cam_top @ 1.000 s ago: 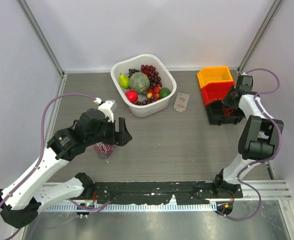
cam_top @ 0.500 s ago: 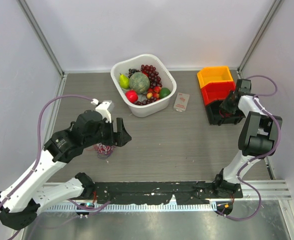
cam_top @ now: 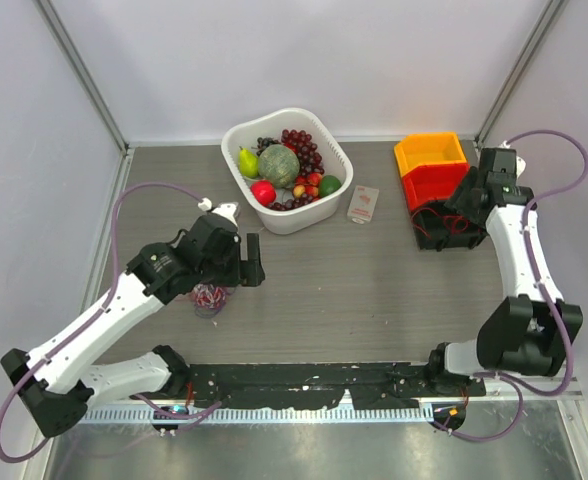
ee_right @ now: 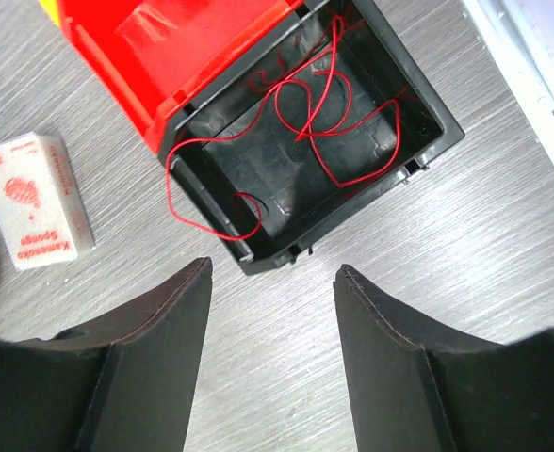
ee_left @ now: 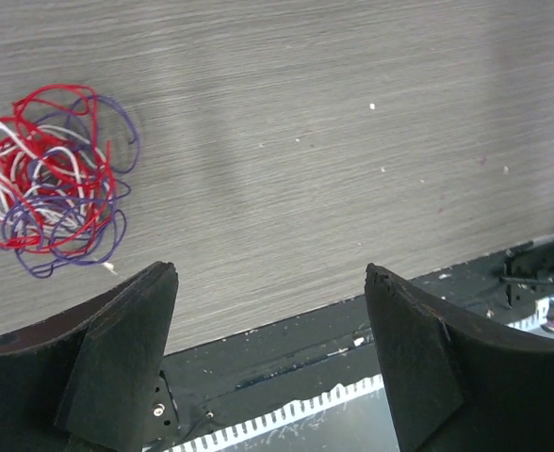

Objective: Untangle the cables

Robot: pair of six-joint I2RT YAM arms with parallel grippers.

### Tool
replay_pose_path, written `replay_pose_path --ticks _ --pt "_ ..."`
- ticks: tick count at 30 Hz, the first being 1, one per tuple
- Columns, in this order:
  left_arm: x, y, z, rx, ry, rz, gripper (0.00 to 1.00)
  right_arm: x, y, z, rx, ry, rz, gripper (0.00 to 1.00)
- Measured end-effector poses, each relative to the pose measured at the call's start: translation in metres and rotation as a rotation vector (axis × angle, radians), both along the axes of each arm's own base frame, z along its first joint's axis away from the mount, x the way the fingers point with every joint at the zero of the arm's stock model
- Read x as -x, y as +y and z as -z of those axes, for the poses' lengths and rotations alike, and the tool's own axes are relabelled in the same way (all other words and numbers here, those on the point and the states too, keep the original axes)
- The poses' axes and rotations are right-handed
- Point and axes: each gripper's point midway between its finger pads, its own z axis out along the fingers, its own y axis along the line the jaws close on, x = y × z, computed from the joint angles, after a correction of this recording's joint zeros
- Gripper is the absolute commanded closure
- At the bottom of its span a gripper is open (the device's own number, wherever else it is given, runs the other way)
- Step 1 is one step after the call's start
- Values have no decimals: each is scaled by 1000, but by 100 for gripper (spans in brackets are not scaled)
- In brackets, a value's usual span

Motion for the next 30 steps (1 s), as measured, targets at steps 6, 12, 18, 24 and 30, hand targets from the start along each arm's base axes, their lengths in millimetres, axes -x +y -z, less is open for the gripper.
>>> replay_pose_path --ticks 6,12,18,24,30 --pt "-17 28 11 -40 38 -182 12 14 52 -31 68 -31 -141 40" --pt "-32 89 40 -48 109 -465 7 41 180 -36 0 -91 -513 41" --pt "-29 128 65 -95 192 -635 10 94 271 9 -91 -18 -779 42" --pt "-31 140 92 -193 300 -682 23 141 336 38 -173 39 -960 42" --pt "-31 135 103 -182 312 -636 35 147 361 38 -227 17 -1012 42"
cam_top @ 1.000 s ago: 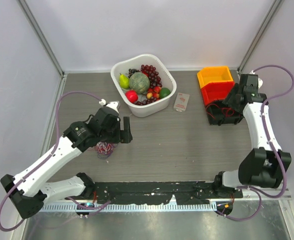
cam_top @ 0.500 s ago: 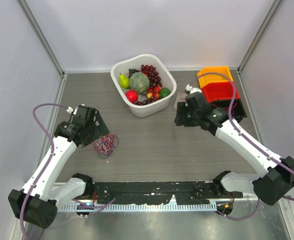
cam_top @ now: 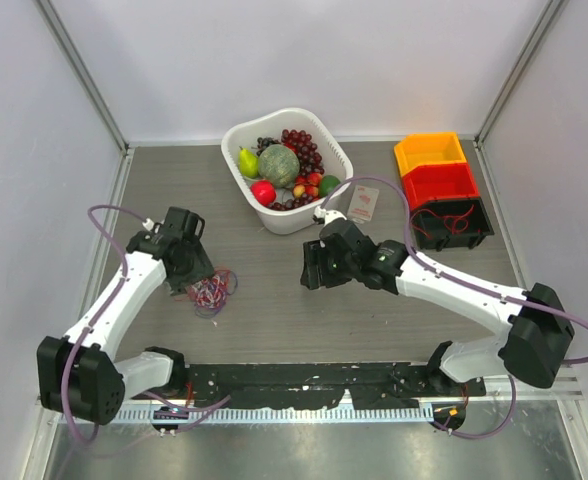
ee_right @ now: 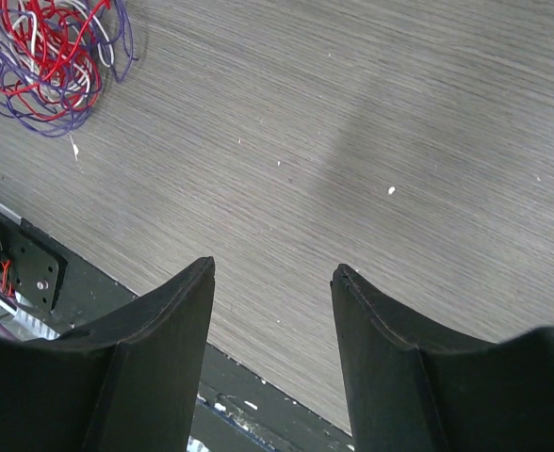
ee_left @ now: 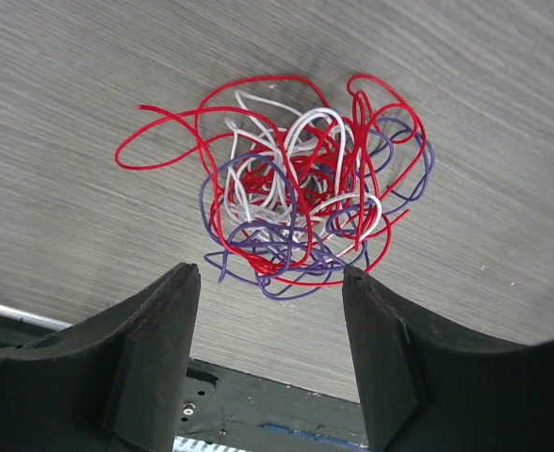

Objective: Untangle the cables

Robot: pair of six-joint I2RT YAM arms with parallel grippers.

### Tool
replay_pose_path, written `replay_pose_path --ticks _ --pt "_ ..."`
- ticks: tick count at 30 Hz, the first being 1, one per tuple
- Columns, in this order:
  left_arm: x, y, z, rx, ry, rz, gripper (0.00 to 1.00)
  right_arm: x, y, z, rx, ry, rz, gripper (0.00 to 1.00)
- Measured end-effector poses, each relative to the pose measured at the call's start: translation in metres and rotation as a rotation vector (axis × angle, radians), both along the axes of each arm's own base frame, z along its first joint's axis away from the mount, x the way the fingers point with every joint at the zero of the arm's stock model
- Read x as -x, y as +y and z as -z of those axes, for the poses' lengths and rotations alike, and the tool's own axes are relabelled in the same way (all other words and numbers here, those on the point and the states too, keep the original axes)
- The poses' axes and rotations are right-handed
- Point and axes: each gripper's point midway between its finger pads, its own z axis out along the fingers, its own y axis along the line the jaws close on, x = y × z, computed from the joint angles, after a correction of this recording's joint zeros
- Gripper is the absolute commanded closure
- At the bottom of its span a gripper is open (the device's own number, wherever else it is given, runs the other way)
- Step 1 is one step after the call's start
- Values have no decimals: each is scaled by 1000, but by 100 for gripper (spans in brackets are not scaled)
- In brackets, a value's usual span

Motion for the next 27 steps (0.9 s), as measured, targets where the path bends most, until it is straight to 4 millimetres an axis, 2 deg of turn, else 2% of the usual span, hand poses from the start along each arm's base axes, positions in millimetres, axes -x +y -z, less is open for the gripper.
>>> replay_pose_path --ticks 4,7,12,15,18,21,23,26,27 --pt "2 -6 15 13 66 42 32 -3 6 5 -5 6 -6 42" --pt "3 -6 19 8 79 48 21 -2 11 9 -14 23 -22 42" --pt "7 -3 13 23 18 -10 6 0 17 18 -16 48 -41 42" --pt "12 6 8 31 -39 -108 6 1 19 19 -17 56 -47 43" --pt "14 17 13 35 -44 -198 7 1 20 18 -23 58 -49 43" --pt "12 23 24 28 6 -248 11 2 20 18 -28 61 -47 43" --pt "9 26 35 26 41 -269 20 2 20 17 -30 62 -45 43" --pt "7 31 50 38 84 -305 46 3 19 15 -37 59 -42 43" --pt "7 31 52 44 89 -308 58 3 19 14 -39 58 -42 43"
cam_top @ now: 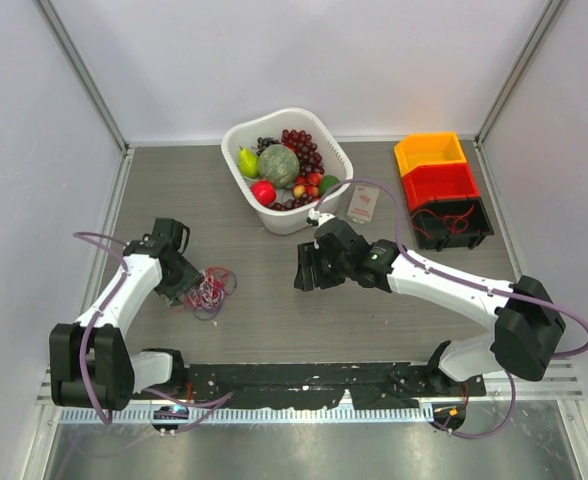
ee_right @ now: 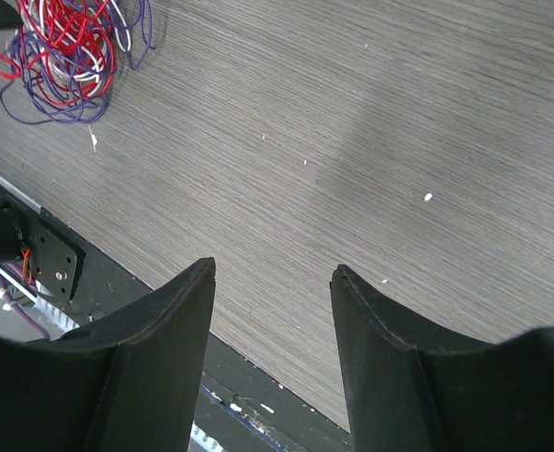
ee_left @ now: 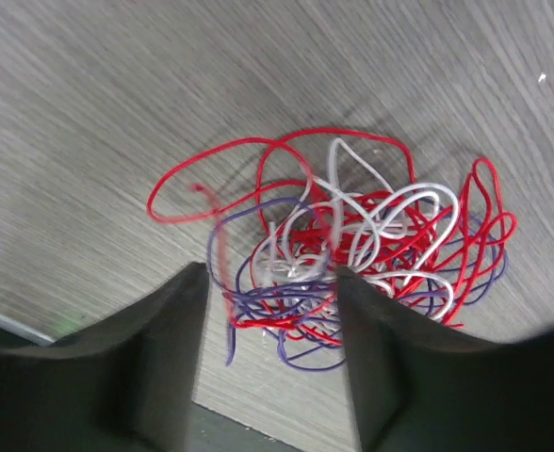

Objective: Untangle the cables

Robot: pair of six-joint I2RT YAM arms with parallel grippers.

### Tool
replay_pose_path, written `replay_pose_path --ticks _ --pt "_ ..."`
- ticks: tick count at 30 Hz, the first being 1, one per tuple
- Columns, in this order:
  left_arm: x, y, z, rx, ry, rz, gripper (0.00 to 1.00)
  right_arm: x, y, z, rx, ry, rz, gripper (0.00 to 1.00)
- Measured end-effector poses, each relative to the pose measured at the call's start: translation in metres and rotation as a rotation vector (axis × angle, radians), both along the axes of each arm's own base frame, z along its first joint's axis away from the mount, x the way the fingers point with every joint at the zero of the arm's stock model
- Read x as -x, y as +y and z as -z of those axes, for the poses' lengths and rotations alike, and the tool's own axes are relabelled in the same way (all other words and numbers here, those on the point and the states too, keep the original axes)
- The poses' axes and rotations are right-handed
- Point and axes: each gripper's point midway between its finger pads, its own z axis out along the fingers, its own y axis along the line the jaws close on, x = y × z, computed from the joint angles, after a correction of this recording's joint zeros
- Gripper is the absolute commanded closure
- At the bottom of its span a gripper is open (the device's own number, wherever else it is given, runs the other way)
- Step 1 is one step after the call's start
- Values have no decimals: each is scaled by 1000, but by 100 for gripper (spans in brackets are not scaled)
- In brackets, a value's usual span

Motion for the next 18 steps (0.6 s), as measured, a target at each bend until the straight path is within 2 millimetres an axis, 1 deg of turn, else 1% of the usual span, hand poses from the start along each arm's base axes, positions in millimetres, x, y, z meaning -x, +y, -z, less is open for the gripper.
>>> replay_pose_path --ticks 1,2,3,4,7,11,13,16,18 --pt "-1 0 1 7 -1 0 68 0 0 -1 -2 -1 1 43" --pt "-1 0 1 12 -4 -1 83 0 0 -2 -4 -3 1 43" --pt "-2 -2 1 21 -9 11 94 0 0 -3 -6 -5 1 43" --pt "-4 -4 0 32 -16 21 99 0 0 -3 -7 -6 1 43" --pt "-6 -10 -6 65 -48 47 100 0 -1 -4 -7 -8 3 43" --pt "-2 -12 -26 71 -105 73 100 0 -1 -3 -3 -6 2 43" --pt "-1 -12 -44 63 -123 97 100 1 -1 -3 -1 -4 1 43" --pt "-12 -14 -77 53 -185 137 100 0 1 -1 5 4 -5 43" --pt "-19 -20 -102 48 -242 182 100 -2 5 0 8 12 -12 43"
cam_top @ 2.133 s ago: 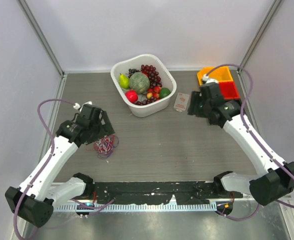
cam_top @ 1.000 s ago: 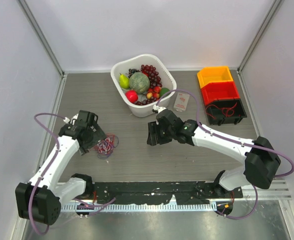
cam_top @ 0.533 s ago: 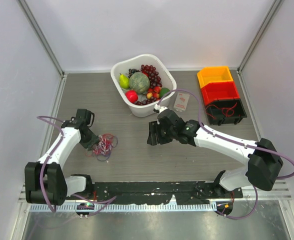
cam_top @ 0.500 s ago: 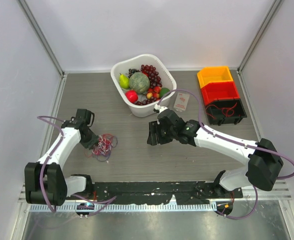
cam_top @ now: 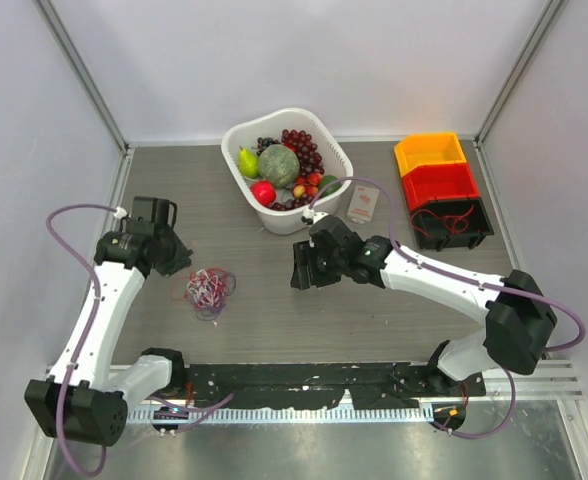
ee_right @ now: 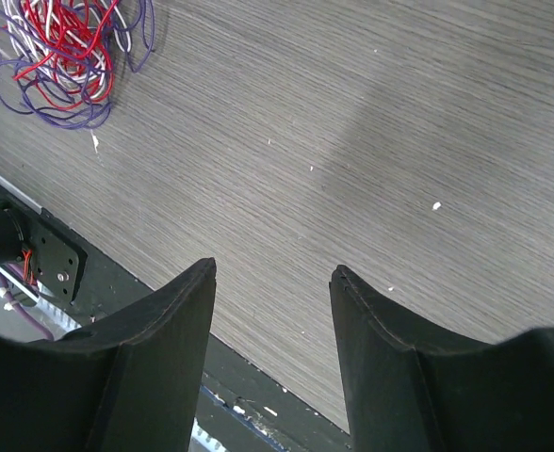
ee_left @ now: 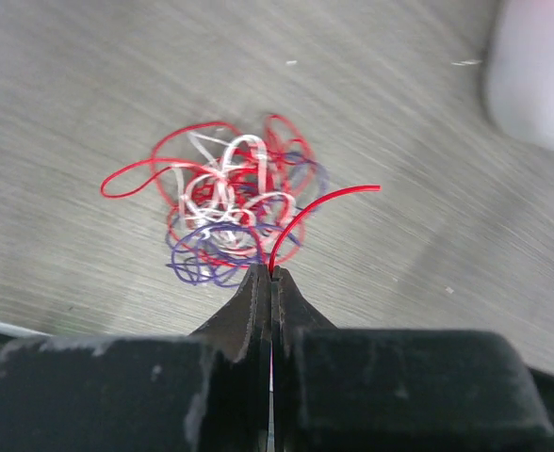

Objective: Untangle the cables

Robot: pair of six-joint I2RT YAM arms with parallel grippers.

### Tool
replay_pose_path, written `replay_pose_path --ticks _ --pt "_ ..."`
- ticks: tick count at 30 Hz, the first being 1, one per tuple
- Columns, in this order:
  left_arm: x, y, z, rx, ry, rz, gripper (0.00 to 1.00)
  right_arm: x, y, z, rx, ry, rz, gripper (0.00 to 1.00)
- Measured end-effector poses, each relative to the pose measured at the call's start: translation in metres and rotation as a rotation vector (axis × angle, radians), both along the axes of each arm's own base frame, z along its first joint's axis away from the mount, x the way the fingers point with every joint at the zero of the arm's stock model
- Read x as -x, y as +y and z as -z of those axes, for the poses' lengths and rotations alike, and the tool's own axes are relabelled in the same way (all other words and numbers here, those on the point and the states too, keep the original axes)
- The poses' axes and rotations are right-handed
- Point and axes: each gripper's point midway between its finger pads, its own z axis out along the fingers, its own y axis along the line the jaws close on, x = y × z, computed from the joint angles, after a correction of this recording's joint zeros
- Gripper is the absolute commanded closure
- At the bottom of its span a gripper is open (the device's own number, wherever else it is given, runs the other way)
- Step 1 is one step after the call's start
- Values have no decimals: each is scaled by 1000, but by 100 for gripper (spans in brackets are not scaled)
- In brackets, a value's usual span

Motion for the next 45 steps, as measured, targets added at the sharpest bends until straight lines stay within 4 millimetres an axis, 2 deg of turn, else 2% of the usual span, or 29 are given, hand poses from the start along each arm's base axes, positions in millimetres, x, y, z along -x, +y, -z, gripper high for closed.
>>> replay_pose_path --ticks 3,9,14,18,21,27,30,35,39,41,43,44,45 --pt "-5 -14 -37 2 -101 81 100 -3 6 2 3 6 -9 43" --pt "1 -51 -101 116 -264 252 100 -9 13 -4 -8 -10 -16 43" --pt "-1 -79 -182 234 -483 364 100 -10 18 -8 -33 -24 -36 42" --pt "4 -92 -230 309 -621 424 100 -9 32 -22 -103 -45 -88 41" --pt "7 -102 -246 374 -662 460 100 -12 48 -48 -196 -85 -128 40" --pt "12 -112 -269 440 -729 497 100 -21 85 -129 -415 -224 -208 39" --pt "15 -113 -278 454 -754 503 100 -21 97 -162 -494 -282 -246 38" --pt "20 -114 -281 469 -763 510 100 -12 116 -195 -575 -363 -315 37" --pt "22 -114 -283 484 -762 503 100 -8 130 -207 -614 -394 -354 41" --pt "23 -115 -283 489 -761 504 100 -8 140 -209 -626 -397 -367 47" --pt "23 -115 -283 490 -761 505 100 -7 149 -206 -634 -390 -379 67" --pt "23 -115 -283 490 -760 504 100 -6 152 -204 -635 -386 -383 87" --pt "23 -114 -283 489 -760 504 98 -4 155 -200 -633 -376 -384 96"
